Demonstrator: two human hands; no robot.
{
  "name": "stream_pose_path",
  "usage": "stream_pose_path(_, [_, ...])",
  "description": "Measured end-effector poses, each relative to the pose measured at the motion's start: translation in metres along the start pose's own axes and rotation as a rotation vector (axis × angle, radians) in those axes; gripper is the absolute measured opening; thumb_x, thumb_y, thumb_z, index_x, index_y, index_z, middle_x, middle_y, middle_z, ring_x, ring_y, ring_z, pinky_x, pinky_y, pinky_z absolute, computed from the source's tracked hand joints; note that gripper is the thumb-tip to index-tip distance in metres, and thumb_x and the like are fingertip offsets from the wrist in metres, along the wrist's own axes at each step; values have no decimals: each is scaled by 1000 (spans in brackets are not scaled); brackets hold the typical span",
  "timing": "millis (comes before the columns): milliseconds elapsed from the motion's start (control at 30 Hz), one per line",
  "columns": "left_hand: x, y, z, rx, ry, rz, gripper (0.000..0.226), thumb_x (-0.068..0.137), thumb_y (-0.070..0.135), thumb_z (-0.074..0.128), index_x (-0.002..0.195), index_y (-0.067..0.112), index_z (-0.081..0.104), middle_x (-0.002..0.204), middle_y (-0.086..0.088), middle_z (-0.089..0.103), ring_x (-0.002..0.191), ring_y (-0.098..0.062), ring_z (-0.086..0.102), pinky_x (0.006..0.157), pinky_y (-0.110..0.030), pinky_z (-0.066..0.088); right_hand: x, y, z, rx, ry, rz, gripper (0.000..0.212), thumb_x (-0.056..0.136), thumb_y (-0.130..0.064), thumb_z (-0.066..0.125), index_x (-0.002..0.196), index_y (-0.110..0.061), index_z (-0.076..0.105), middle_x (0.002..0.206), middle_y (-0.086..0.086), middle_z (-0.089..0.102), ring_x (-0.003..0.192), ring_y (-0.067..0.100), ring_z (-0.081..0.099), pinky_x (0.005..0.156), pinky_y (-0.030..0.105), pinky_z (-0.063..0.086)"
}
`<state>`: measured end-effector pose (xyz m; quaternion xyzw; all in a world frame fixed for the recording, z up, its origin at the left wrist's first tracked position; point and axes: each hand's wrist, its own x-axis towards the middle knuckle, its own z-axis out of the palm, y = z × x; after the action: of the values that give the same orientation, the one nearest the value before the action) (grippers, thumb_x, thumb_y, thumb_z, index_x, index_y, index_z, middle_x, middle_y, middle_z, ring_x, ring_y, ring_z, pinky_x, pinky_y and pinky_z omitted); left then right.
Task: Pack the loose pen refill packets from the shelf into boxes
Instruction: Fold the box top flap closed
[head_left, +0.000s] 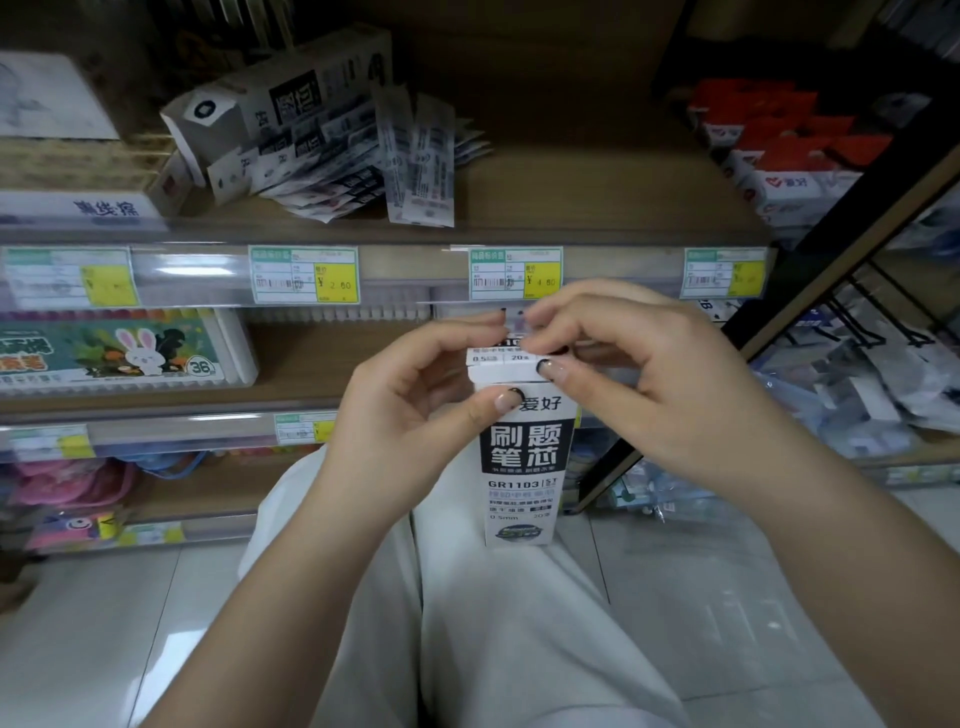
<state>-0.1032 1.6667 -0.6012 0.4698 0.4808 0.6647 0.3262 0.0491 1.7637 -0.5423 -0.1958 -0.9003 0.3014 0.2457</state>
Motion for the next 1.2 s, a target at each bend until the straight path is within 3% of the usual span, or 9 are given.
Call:
stream_pose_path(200, [1, -1, 0, 2, 20, -12, 32, 66, 24, 74, 95, 38, 71, 110, 9, 70, 106, -20, 65, 91, -47, 51, 5, 1, -7, 24, -103, 8, 23, 85, -16, 56, 105, -23, 67, 102, -6, 66, 100, 6, 60, 83, 30, 50])
stream_pose_path(300, [1, 1, 1, -31, 19, -20, 31, 67, 22, 73, 95, 35, 71, 109, 8, 70, 103, -17, 66, 88, -42, 53, 7, 0, -12, 80, -130, 30, 28, 85, -17, 55, 109, -30, 63, 105, -11, 65, 102, 3, 60, 85, 28, 52])
stream_pose_path(533, [3, 1, -1, -109, 15, -39, 36, 68, 14, 72, 102, 25, 70, 109, 3, 70, 102, -18, 66, 86, -33, 54, 10, 1, -8, 39, -94, -8, 27, 88, -23, 52, 108, -18, 68, 102, -4, 66, 96, 6, 61, 78, 20, 52])
stream_pose_path(800, [5, 4, -10, -151, 38, -57, 26, 62, 14, 74, 82, 31, 70, 113, 4, 69, 106, -16, 66, 80, -26, 54, 8, 2, -2, 195, -89, 24, 30, 83, -10, 57, 111, -20, 62, 106, -5, 63, 97, 2, 61, 77, 8, 47])
stream_pose_path(1000, [1, 4, -5, -188, 110, -39, 31, 73, -4, 66, 75, 27, 72, 107, 7, 71, 108, -14, 64, 69, -21, 54, 9, 7, 4, 132, -18, -8, 27, 84, -8, 59, 108, -17, 65, 103, -4, 64, 96, 5, 62, 79, 14, 51])
stream_pose_path(1200, [-1, 0, 2, -157, 167, 22, 30, 78, -2, 61, 77, 25, 73, 101, 7, 72, 107, -13, 64, 76, -21, 53, 4, 9, 9, 89, 57, -46, 24, 83, -3, 59, 103, -11, 69, 102, -2, 65, 96, 6, 63, 80, 22, 54])
